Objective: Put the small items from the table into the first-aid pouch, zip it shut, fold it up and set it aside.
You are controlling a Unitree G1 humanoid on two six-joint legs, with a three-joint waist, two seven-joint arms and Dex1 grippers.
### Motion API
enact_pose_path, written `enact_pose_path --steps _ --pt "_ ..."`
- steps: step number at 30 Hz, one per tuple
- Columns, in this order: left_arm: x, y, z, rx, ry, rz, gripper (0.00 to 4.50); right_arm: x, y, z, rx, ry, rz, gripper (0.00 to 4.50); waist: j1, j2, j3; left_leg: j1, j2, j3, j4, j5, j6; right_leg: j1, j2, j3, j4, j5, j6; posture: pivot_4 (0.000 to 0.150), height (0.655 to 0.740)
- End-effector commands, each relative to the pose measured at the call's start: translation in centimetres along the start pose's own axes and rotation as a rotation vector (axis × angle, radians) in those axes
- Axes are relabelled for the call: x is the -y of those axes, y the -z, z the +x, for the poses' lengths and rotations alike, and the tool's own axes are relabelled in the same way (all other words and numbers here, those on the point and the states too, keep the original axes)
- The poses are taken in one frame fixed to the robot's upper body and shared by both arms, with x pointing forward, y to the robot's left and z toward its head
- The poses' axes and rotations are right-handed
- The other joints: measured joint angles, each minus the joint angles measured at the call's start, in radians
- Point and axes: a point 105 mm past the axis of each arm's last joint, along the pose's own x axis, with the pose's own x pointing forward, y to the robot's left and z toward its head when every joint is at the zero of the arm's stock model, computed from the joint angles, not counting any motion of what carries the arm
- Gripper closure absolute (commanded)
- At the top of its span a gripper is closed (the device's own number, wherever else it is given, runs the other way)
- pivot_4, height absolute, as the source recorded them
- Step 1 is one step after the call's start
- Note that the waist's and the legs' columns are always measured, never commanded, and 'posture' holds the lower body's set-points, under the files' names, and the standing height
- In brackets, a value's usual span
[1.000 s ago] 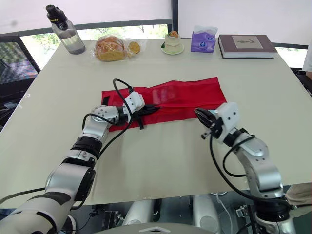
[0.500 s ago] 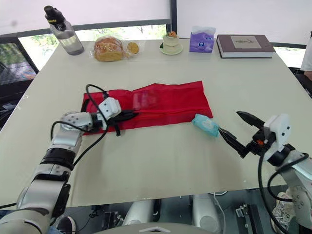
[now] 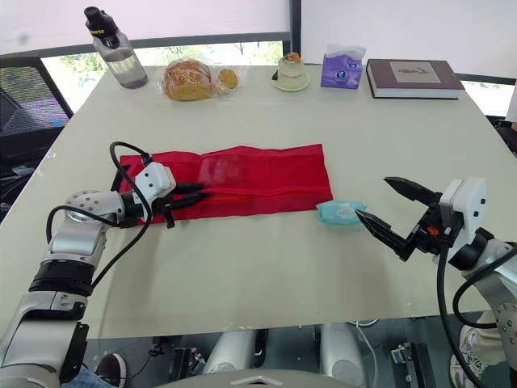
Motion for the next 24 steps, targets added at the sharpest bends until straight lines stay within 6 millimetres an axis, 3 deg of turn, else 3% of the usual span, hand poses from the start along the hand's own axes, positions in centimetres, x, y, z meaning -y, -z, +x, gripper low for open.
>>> enact_pose_path --steps 1,4,9,20,24 --pt "-0.4 -2.2 -0.3 0.016 0.013 0.089 1.57 -0.3 -0.7 0.1 0.012 -0.021 -0.033 0.00 0.001 0.000 0.000 0.000 0.000 0.000 0.000 0.000 0.000 0.000 0.000 0.000 0.000 0.000 0.000 0.150 0.7400" --pt "0.2 -3.6 0.4 0.038 0.066 0.115 0.08 -0.6 -0.6 0.2 -0.002 -0.037 -0.036 0.00 0.002 0.000 0.000 0.000 0.000 0.000 0.001 0.000 0.000 0.000 0.000 0.000 0.000 0.000 0.000 0.150 0.7400" --pt "0.2 -5.6 2.9 0.100 0.051 0.182 0.03 -0.8 -0.2 0.3 -0.029 -0.037 -0.032 0.00 0.006 0.000 0.000 0.000 0.000 0.000 0.002 0.000 0.000 0.000 0.000 0.000 0.000 0.000 0.000 0.150 0.7400" --pt "2.1 -7.9 11.1 0.141 0.152 0.247 0.03 -1.4 0.6 0.7 -0.084 -0.010 -0.029 0.00 0.003 -0.001 0.000 -0.002 -0.001 -0.002 0.003 0.000 0.000 0.000 0.003 0.002 0.000 0.000 0.000 0.150 0.7400" --pt "2.6 -9.2 12.9 0.191 0.175 0.256 0.03 -1.3 0.4 0.7 -0.074 0.014 -0.044 0.00 -0.001 -0.001 0.000 -0.003 -0.001 -0.002 0.003 0.000 0.000 0.000 0.004 0.004 0.000 0.000 0.000 0.150 0.7400"
